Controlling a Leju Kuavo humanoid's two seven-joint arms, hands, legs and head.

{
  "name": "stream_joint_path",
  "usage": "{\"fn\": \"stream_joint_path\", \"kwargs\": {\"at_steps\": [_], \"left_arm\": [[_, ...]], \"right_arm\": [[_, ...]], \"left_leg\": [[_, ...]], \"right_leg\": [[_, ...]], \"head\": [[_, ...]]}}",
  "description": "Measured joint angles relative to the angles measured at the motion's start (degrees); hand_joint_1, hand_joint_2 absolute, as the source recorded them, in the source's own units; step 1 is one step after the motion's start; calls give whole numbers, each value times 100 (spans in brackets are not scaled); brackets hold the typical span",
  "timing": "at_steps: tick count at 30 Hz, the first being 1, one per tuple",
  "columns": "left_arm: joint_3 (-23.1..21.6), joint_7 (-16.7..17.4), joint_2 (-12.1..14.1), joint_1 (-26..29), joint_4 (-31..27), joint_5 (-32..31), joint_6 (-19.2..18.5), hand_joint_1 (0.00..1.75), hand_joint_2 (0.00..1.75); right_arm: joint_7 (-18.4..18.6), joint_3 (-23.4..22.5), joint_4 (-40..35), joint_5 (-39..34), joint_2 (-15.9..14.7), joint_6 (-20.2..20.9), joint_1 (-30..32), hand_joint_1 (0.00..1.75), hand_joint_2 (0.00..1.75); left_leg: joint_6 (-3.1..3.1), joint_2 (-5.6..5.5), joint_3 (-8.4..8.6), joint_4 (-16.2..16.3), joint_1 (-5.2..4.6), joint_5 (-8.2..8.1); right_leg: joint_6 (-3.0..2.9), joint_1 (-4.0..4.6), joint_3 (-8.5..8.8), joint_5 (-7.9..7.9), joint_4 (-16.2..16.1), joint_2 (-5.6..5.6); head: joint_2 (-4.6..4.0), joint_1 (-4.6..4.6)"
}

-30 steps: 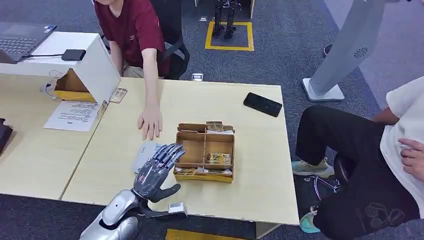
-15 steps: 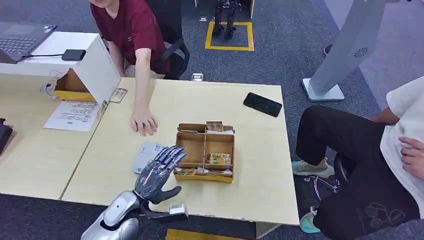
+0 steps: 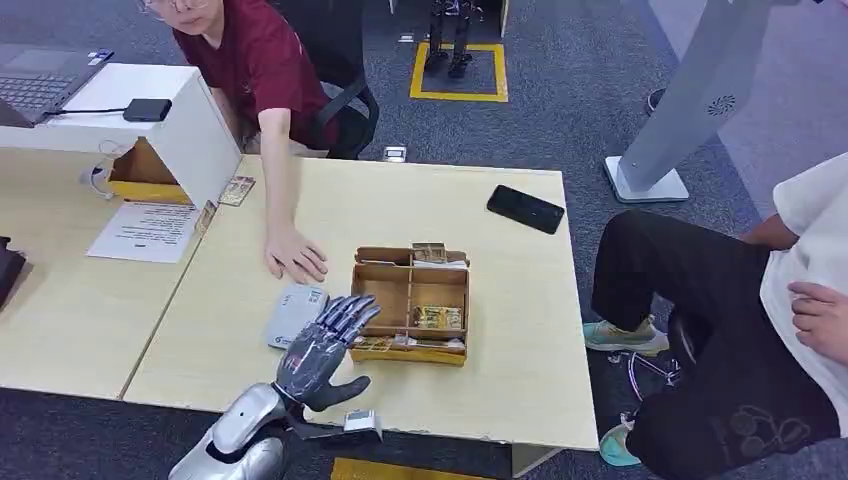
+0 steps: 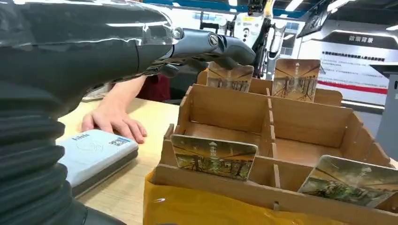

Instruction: Pass the card to the sensor for recognition and then transmit it.

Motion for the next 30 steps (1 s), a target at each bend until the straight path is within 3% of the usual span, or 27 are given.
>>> {"fn": "stream_joint_path", "kwargs": {"at_steps": [1,2,3,9,10,15,16,17,22,30], "left_arm": [[-2,0,-5,0,9,-7,0,0,175],[-2,0,-7,-1,22,-18,4,159,175],[-2,0,-11,-2,40,-33,4,175,175],[-7,61,-13,-35,208,-127,2,175,175],[-7,68,-13,-38,232,-127,0,164,175],[-7,83,-22,-88,300,-116,7,173,175],[-7,87,-24,-107,302,-103,7,161,175],[-7,96,-26,-122,302,-98,7,173,175],[-7,98,-46,-121,324,-81,-11,175,175],[-4,-249,-37,-119,171,754,-349,175,175]], "right_arm": [[0,0,0,0,0,0,-1,0,0],[0,0,2,0,0,0,-1,0,0],[0,0,0,2,0,0,-1,0,0],[-37,0,0,2,0,0,-2,0,0],[-39,0,0,2,0,0,-2,0,0],[-37,0,2,2,0,-4,-3,0,0],[-39,0,0,2,0,-7,-4,0,0],[-44,0,2,2,0,-7,-3,0,0],[-44,0,0,2,0,0,-5,0,0],[-37,0,0,2,0,9,-3,0,0]], "left_leg": [[0,0,0,0,0,0],[0,0,0,0,0,0],[0,0,0,0,0,0],[0,0,0,0,0,0],[0,0,0,0,0,0],[0,0,0,0,0,0],[0,0,0,0,0,0],[0,0,1,0,0,0],[0,-1,1,0,0,0],[0,-2,0,0,1,0]], "right_leg": [[0,0,0,0,0,0],[0,0,0,0,0,0],[0,0,0,0,0,0],[0,0,0,0,0,0],[0,0,0,0,0,0],[0,0,1,0,0,0],[0,0,2,0,0,0],[0,0,2,0,0,0],[0,0,1,0,0,-1],[0,1,1,0,0,-2]], "head": [[0,0],[0,0],[0,0],[0,0],[0,0],[0,0],[0,0],[0,0],[0,0],[0,0]]}}
